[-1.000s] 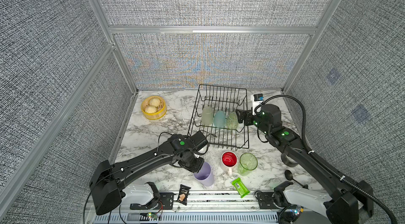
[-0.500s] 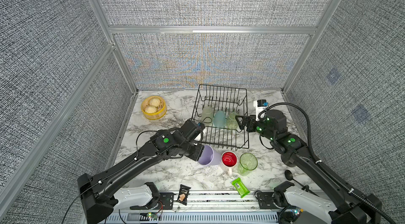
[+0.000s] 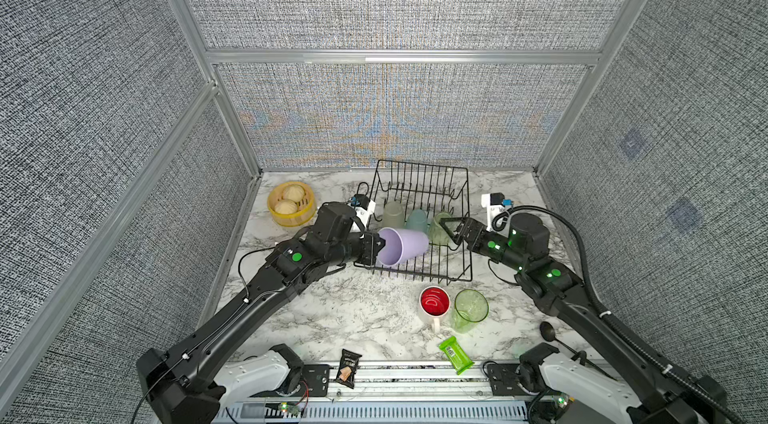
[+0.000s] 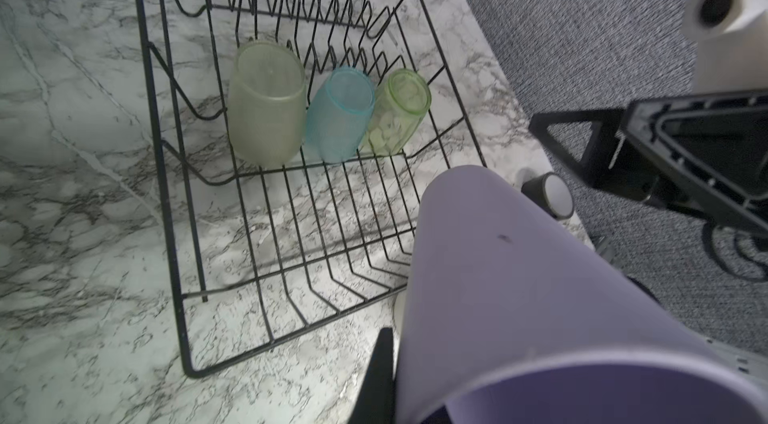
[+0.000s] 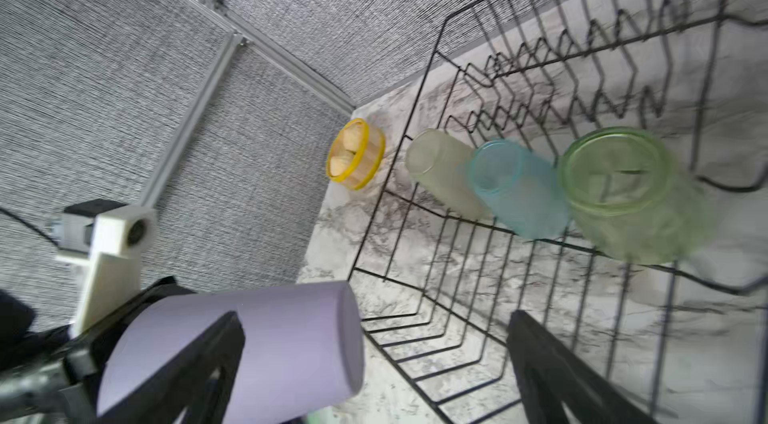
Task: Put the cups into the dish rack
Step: 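Lift the lavender cup toward the rack while the right gripper approaches, then close the right gripper on the lavender cup held by the left gripper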
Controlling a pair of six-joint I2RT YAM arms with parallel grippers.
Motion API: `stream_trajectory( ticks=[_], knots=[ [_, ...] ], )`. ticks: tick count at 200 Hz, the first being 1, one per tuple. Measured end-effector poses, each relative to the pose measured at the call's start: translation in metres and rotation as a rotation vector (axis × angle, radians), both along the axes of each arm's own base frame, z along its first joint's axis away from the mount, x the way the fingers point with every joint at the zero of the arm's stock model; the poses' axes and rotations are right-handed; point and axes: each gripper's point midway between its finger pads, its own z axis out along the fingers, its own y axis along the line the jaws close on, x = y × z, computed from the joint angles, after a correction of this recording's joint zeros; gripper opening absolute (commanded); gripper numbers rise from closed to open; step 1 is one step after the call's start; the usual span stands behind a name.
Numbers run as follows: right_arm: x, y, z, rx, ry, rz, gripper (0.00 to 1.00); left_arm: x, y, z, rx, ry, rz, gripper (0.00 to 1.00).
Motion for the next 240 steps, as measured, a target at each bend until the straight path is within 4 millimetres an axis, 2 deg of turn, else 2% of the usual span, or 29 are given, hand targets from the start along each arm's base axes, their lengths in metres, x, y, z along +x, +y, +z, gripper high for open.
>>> stream_trajectory(
  ticks=[45, 74, 107, 134, 171, 240],
  knots=[
    [-0.001, 0.022, 0.012, 0.22, 0.109, 0.081, 0.99, 0.022, -0.02, 0.034, -0.204, -0.066, -0.022, 0.0],
    [-0.001, 0.031, 0.016, 0.338, 0.15, 0.107, 0.99, 0.032, -0.032, 0.03, -0.247, -0.037, -0.031, 0.0],
    [-0.006, 0.042, 0.03, 0.429, 0.152, 0.135, 0.98, 0.038, -0.051, 0.025, -0.323, 0.008, -0.075, 0.0],
    [-0.001, 0.045, 0.037, 0.512, 0.163, 0.106, 0.96, 0.042, -0.064, 0.025, -0.38, 0.025, -0.112, 0.0],
    [0.008, 0.04, 0.037, 0.592, 0.177, 0.047, 0.94, 0.041, -0.069, 0.023, -0.427, 0.034, -0.135, 0.0],
    [0.012, 0.01, 0.037, 0.648, 0.145, -0.119, 0.93, 0.039, -0.073, 0.03, -0.474, 0.012, -0.16, 0.0]
  ],
)
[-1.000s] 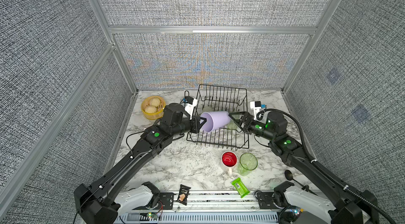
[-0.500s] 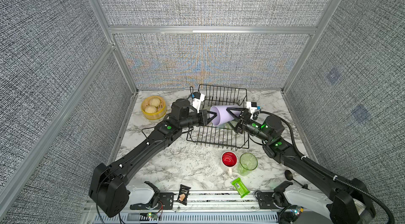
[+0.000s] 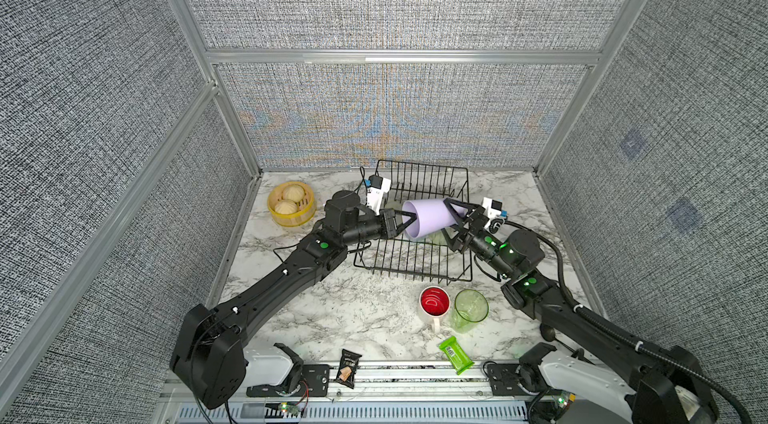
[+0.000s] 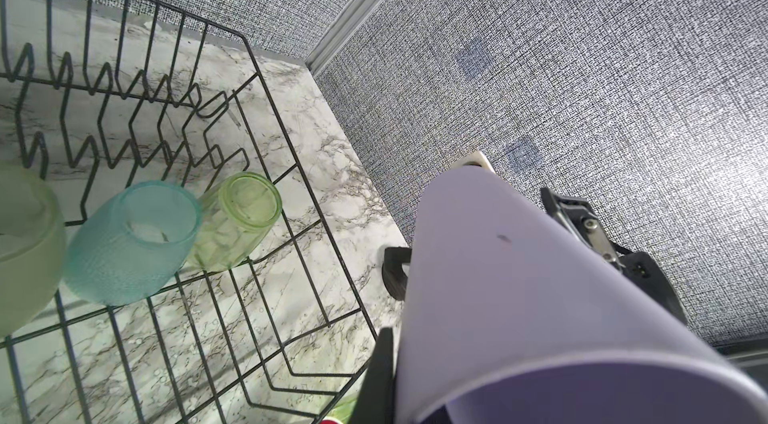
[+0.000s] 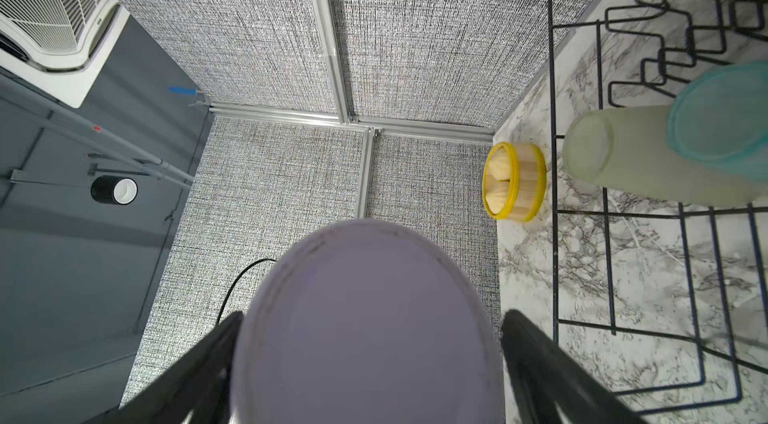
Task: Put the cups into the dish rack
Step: 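Close the right gripper on the lavender cup held by the left gripper, then carry the lavender cup over the rack while the left gripper withdraws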
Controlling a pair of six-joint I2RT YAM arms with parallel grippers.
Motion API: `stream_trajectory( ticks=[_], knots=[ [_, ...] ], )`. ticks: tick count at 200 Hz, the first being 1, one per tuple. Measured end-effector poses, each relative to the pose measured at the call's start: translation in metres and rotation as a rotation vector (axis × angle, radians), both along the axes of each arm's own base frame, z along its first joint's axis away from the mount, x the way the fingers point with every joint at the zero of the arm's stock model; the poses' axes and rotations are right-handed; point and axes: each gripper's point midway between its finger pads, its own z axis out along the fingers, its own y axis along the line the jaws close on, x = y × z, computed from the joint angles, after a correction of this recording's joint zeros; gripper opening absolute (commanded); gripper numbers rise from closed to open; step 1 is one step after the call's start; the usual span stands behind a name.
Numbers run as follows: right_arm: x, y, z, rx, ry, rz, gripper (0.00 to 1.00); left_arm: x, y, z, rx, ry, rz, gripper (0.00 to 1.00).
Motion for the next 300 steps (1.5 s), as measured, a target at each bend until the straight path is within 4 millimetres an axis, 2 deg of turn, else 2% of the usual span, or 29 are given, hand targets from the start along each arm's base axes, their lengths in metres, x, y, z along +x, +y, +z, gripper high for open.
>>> stream_trajectory(
  ticks=[27, 60, 81, 105, 127, 143, 161, 190, 212, 240, 258, 300],
  knots=[
    [0.002, -0.003, -0.001, 0.001, 0.005, -0.022, 0.89, 0.002, -0.003, -0.004, 0.002, 0.016, -0.004, 0.0],
    [0.005, -0.005, -0.004, 0.018, 0.009, -0.037, 0.79, 0.005, -0.007, -0.01, -0.004, 0.038, -0.015, 0.0],
    [0.006, -0.006, -0.001, 0.048, 0.009, -0.043, 0.62, 0.005, -0.009, -0.01, -0.012, 0.04, -0.025, 0.0],
    [0.007, -0.007, 0.004, 0.087, 0.002, -0.048, 0.61, 0.006, -0.009, -0.009, -0.02, 0.037, -0.028, 0.0],
    [0.007, -0.008, 0.005, 0.085, -0.003, -0.048, 0.62, 0.006, -0.009, -0.009, -0.02, 0.034, -0.025, 0.15],
    [0.006, -0.009, 0.005, 0.05, -0.024, -0.048, 0.62, 0.006, -0.008, -0.011, -0.013, 0.041, -0.016, 0.31],
    [0.004, -0.012, 0.003, -0.003, -0.048, -0.061, 0.62, 0.006, -0.006, -0.014, -0.003, 0.053, -0.012, 0.41],
    [-0.002, -0.02, 0.005, -0.108, -0.111, -0.087, 0.62, 0.008, 0.0, -0.019, 0.03, 0.067, 0.019, 0.49],
    [-0.009, -0.023, 0.011, -0.228, -0.173, -0.092, 0.63, 0.008, 0.007, -0.026, 0.077, 0.075, 0.045, 0.5],
    [-0.019, -0.021, 0.022, -0.462, -0.3, -0.066, 0.65, 0.009, 0.021, -0.034, 0.147, 0.066, 0.104, 0.51],
    [-0.022, -0.016, 0.009, -0.627, -0.35, -0.014, 0.65, 0.01, 0.032, -0.039, 0.199, 0.061, 0.146, 0.51],
    [-0.028, -0.01, -0.051, -0.914, -0.364, 0.14, 0.67, 0.015, 0.064, -0.057, 0.343, 0.057, 0.279, 0.51]
  ],
)
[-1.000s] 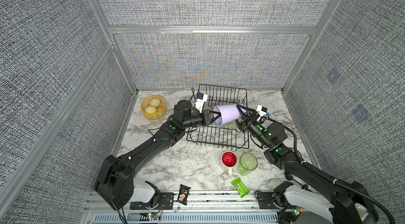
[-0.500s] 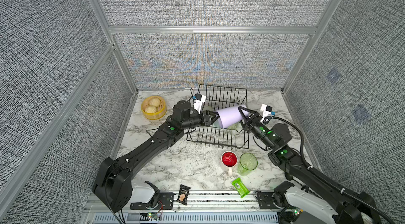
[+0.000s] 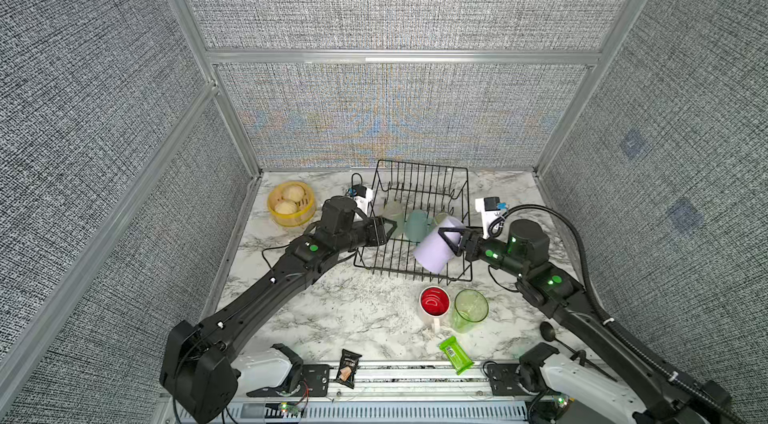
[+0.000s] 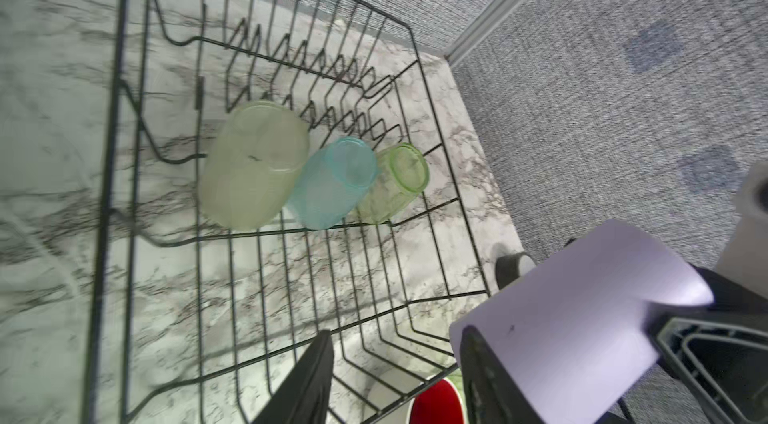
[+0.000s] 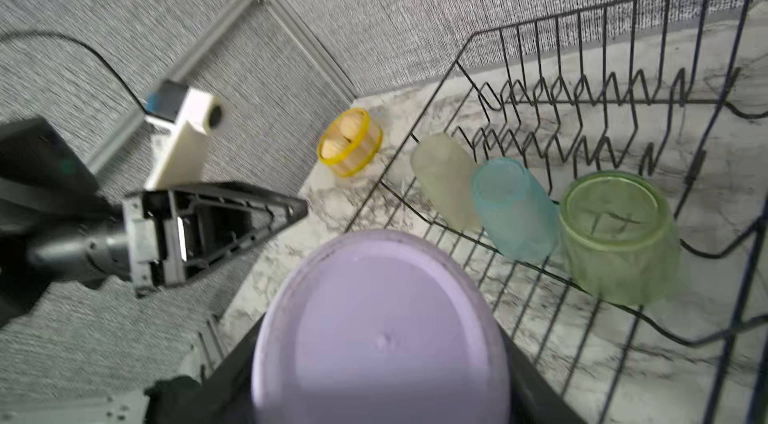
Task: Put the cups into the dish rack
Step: 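Carry the lavender cup over the rack while the left gripper withdraws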
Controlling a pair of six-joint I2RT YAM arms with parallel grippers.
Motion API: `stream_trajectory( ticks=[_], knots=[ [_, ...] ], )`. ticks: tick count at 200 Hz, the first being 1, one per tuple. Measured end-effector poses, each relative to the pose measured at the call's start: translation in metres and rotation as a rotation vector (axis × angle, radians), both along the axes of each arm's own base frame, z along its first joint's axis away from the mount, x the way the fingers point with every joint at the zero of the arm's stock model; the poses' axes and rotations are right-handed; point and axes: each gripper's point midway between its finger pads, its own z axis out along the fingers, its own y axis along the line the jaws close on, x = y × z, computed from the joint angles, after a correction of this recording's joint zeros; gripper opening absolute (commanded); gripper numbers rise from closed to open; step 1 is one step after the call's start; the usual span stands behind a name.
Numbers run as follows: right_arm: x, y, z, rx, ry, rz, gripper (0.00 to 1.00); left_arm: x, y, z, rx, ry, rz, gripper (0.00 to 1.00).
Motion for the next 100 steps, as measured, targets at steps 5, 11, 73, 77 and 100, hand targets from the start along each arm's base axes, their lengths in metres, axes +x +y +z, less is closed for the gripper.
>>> stream_trajectory(
  ticks=[5, 11, 73, 77, 100],
  knots=[
    [0.0, 0.0, -0.005, -0.022, -0.005, 0.006, 0.66, 0.0, 0.004, -0.002, 0.017, 0.0, 0.016, 0.51],
    [0.0, 0.0, -0.011, -0.045, -0.008, 0.013, 0.67, 0.001, 0.009, -0.003, 0.032, -0.001, 0.034, 0.51],
    [0.02, -0.005, -0.053, -0.279, -0.071, -0.009, 0.67, 0.005, 0.043, -0.009, 0.15, -0.029, 0.159, 0.51],
    [0.021, -0.005, -0.054, -0.29, -0.078, -0.011, 0.67, 0.005, 0.043, -0.01, 0.153, -0.028, 0.162, 0.51],
    [0.029, -0.004, -0.059, -0.344, -0.121, -0.018, 0.68, 0.005, 0.048, -0.015, 0.178, -0.019, 0.178, 0.51]
  ],
)
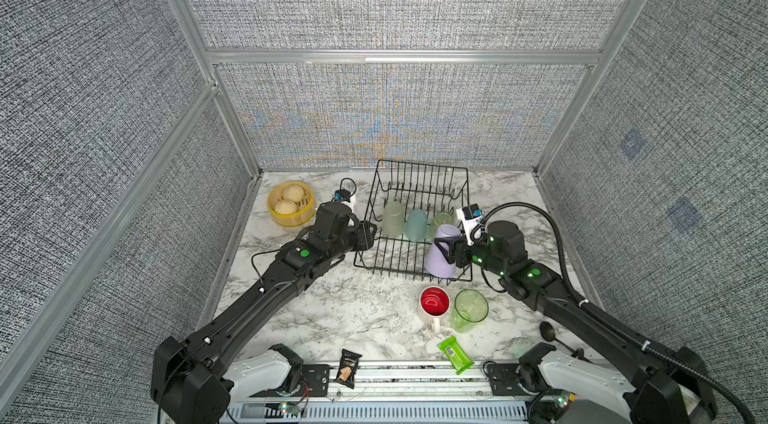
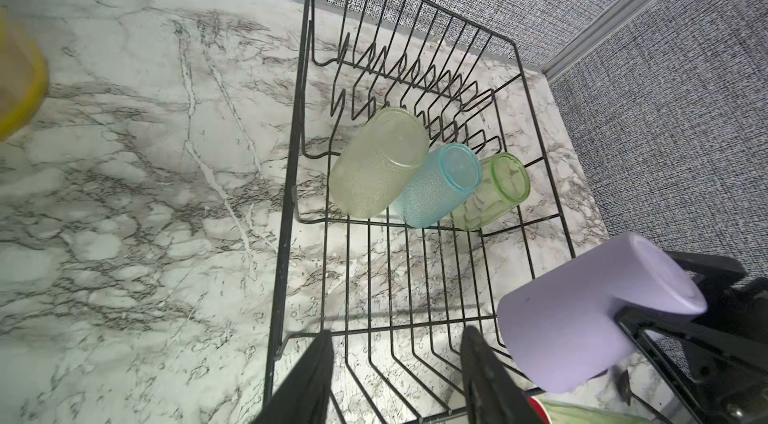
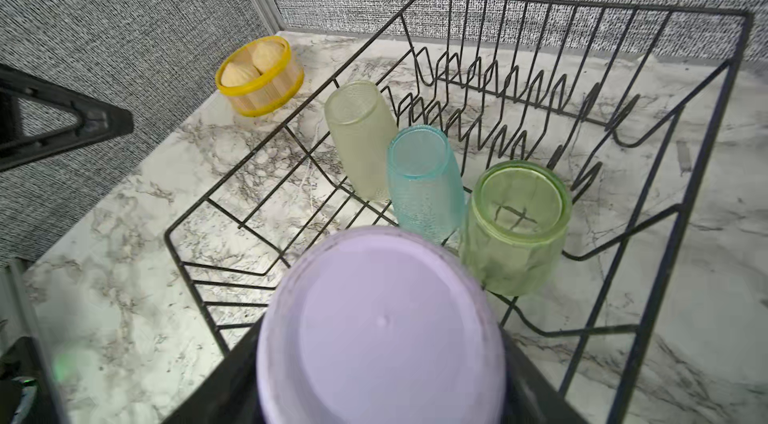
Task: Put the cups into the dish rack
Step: 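Carry the lavender cup over the rack while the left gripper withdraws, then lower the lavender cup into the rack with the right gripper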
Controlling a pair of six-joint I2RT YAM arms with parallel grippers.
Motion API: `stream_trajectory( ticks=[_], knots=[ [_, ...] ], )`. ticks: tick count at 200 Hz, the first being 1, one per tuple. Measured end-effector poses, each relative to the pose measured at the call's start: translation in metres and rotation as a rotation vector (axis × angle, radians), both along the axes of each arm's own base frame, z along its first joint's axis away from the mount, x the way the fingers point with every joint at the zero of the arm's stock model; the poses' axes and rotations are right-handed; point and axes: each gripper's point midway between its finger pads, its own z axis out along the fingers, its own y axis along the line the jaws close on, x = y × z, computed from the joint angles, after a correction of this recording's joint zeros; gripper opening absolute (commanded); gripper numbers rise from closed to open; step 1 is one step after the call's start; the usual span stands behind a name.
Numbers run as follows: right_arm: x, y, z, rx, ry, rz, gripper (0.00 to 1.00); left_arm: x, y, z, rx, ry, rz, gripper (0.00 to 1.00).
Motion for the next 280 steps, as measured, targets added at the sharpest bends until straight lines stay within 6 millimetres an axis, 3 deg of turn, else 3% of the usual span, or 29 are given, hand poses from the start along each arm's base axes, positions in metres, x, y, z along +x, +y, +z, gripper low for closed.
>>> stream_trajectory(
  ticks=[46, 93, 191, 280],
  knots=[
    [0.012, 0.003, -0.01, -0.082, -0.078, 0.013, 0.68, -0.001, 0.005, -0.003, 0.021, 0.002, 0.013, 0.51],
    [0.015, -0.002, -0.041, -0.162, -0.076, 0.013, 0.68, -0.002, 0.007, -0.009, 0.032, 0.011, 0.019, 0.51],
    [0.03, 0.007, -0.036, -0.139, -0.183, 0.015, 0.71, -0.001, 0.006, -0.013, 0.034, 0.016, 0.016, 0.51],
    [0.028, 0.006, -0.06, -0.165, -0.216, 0.032, 0.74, -0.002, 0.007, -0.014, 0.04, 0.01, 0.01, 0.51]
  ],
)
